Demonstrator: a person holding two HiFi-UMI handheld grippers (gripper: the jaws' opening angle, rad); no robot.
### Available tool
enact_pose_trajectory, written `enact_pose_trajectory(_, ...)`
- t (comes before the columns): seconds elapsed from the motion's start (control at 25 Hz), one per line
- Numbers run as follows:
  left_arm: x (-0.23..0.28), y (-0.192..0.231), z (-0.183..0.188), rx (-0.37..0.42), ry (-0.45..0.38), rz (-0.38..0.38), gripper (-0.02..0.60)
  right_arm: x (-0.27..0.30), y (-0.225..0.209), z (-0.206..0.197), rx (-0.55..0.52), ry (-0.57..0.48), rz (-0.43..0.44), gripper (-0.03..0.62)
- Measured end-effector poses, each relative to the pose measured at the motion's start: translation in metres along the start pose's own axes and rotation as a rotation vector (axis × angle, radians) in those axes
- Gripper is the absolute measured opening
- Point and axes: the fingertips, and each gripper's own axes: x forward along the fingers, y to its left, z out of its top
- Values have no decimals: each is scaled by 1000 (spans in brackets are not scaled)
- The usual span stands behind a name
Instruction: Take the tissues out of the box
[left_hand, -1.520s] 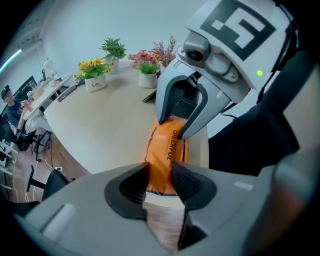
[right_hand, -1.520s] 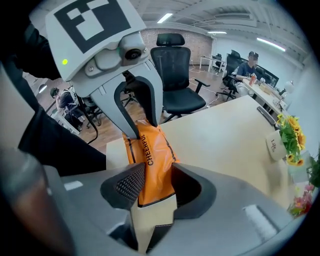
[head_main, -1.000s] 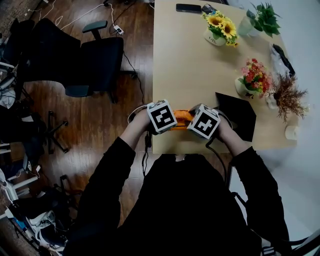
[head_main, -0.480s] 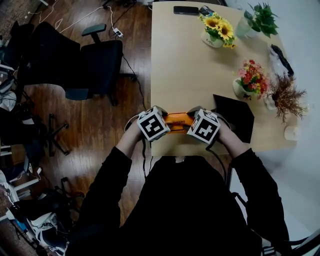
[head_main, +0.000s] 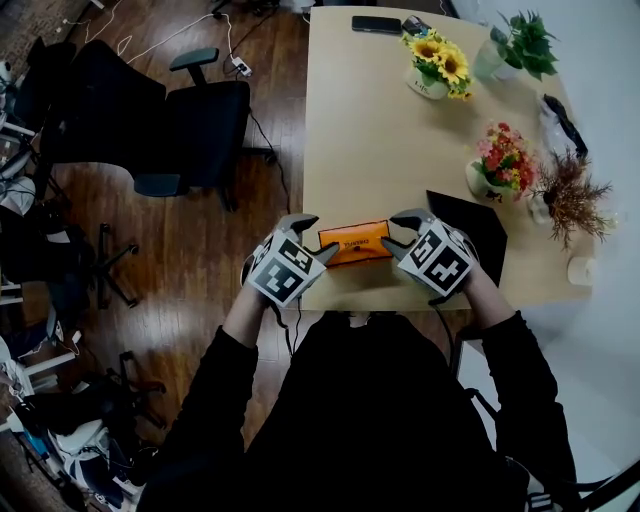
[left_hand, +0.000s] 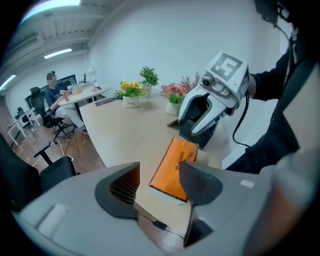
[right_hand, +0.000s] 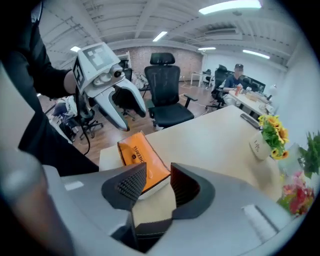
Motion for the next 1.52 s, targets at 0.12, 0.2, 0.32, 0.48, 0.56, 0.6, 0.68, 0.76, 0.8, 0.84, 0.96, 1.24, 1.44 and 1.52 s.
enact_pose_trajectory(0.12,-34,1,33,-57,-204,93,213,-32,-21,16,123,-174,-101,72)
enact_pose_trajectory(0.2,-55,-5,50,-94,-335,142,201,-58,-35,22,248,-310,-164,20)
enact_pose_trajectory(0.32,-78,-20,61,-139,-468,194,176,-96,-49,25,437,-508,-224,0)
enact_pose_trajectory(0.48,-90,-36,54,-258,-546,246,173,-134,-51,12,590,-684,-315,0)
enact_pose_trajectory(0.56,-93,-36,48,-321,-580,283,164,-149,-48,2,632,-750,-384,0)
enact_pose_trajectory(0.6,-94,-35,47,-339,-592,297,158,-156,-46,-1,646,-778,-413,0)
enact_pose_trajectory(0.68,-98,-35,51,-353,-620,306,152,-165,-42,-8,669,-823,-456,0)
enact_pose_trajectory(0.76,-103,-35,57,-361,-650,308,144,-171,-39,-12,669,-844,-491,0)
enact_pose_trajectory(0.8,-106,-34,59,-365,-660,312,143,-174,-38,-13,660,-847,-506,0)
enact_pose_trajectory(0.84,-108,-32,61,-368,-666,318,143,-177,-38,-13,649,-847,-519,0)
enact_pose_trajectory(0.96,-107,-31,60,-365,-660,325,138,-180,-37,-11,624,-846,-534,0)
enact_pose_trajectory(1.24,-103,-33,58,-372,-652,322,138,-178,-38,-10,610,-841,-533,0)
enact_pose_trajectory(1.44,-104,-32,56,-378,-648,325,138,-176,-35,-7,604,-835,-527,0)
enact_pose_trajectory(1.52,-104,-32,55,-378,-648,326,138,-175,-35,-6,601,-834,-525,0)
